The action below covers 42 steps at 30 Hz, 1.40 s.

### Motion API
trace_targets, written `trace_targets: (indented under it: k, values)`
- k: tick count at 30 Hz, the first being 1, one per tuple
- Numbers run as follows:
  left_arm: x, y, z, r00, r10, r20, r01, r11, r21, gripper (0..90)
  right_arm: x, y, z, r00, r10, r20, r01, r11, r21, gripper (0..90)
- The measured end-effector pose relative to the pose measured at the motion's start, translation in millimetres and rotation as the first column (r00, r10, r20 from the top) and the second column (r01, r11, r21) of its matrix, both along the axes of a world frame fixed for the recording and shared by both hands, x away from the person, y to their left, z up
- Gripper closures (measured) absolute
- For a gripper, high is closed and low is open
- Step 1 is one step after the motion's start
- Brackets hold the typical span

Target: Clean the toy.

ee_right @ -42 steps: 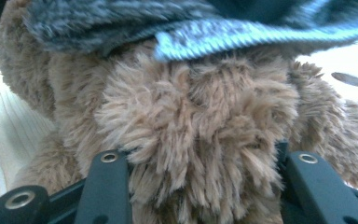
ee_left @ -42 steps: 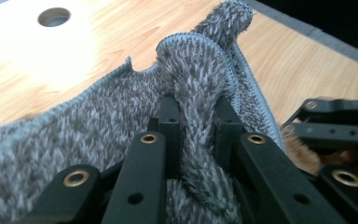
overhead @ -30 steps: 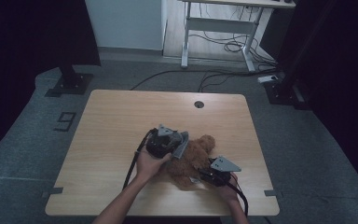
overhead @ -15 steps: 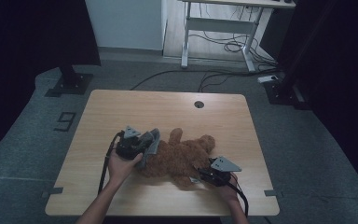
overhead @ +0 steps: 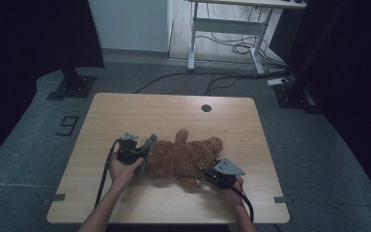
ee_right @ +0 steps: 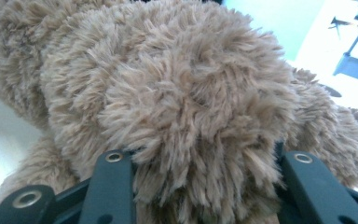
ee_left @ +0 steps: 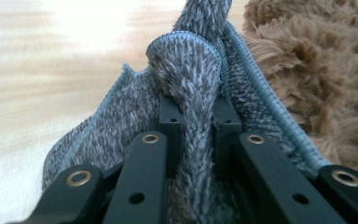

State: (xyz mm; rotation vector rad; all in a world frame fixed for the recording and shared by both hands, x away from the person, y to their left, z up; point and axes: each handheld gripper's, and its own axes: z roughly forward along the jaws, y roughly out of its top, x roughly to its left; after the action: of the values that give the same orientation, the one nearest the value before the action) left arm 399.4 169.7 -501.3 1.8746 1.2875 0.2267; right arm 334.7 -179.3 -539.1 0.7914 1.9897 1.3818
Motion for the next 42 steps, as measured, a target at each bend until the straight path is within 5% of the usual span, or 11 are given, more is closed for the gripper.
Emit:
trace_targets:
  k: [8, 15, 17, 21, 26, 35, 42]
  values:
    - [19.6, 13.2, 0.8, 0.9999, -0.009, -0.013, 0.008, 0.9976, -0.069, 78.2, 20.7, 3.7, 2.7, 0.9975, -0.027, 0.065, 0.028, 0.9994, -0.018, 55.3]
    - [14.6, 14.3, 33.3, 0.9979, -0.02, 0.062, 0.026, 0.9944, -0.102, 76.5, 7.8, -1.9, 4.1, 0.9956, 0.002, 0.094, 0.002, 0.9989, -0.048, 55.0]
    - [14.6, 6.3, 46.0, 0.9954, -0.043, 0.086, 0.052, 0.9933, -0.103, 76.5, 5.8, -0.9, 4.4, 0.9947, 0.005, 0.103, 0.001, 0.9984, -0.056, 55.1]
    - [16.8, -33.8, 64.2, 0.9852, -0.131, 0.11, 0.135, 0.9905, -0.027, 76.2, 4.9, -1.1, 3.6, 0.9945, 0.005, 0.105, 0.001, 0.998, -0.063, 54.8]
    - [24.3, -61.0, 50.5, 0.9828, -0.163, 0.086, 0.155, 0.9835, 0.093, 74.6, 5.4, -2.4, 1.2, 0.9946, -0.002, 0.103, 0.008, 0.9981, -0.061, 54.5]
    - [9.7, -52.6, 33.1, 0.9757, -0.195, 0.099, 0.19, 0.9799, 0.059, 77.7, 6.9, -4.6, 0.0, 0.9964, 0.005, 0.085, -0.001, 0.9988, -0.05, 49.2]
    - [-15.1, -52.0, 22.5, 0.9691, -0.182, 0.167, 0.176, 0.9832, 0.05, 78.5, 1.5, -13.7, 4.4, 0.9998, -0.007, -0.017, 0.007, 0.9995, 0.03, 28.3]
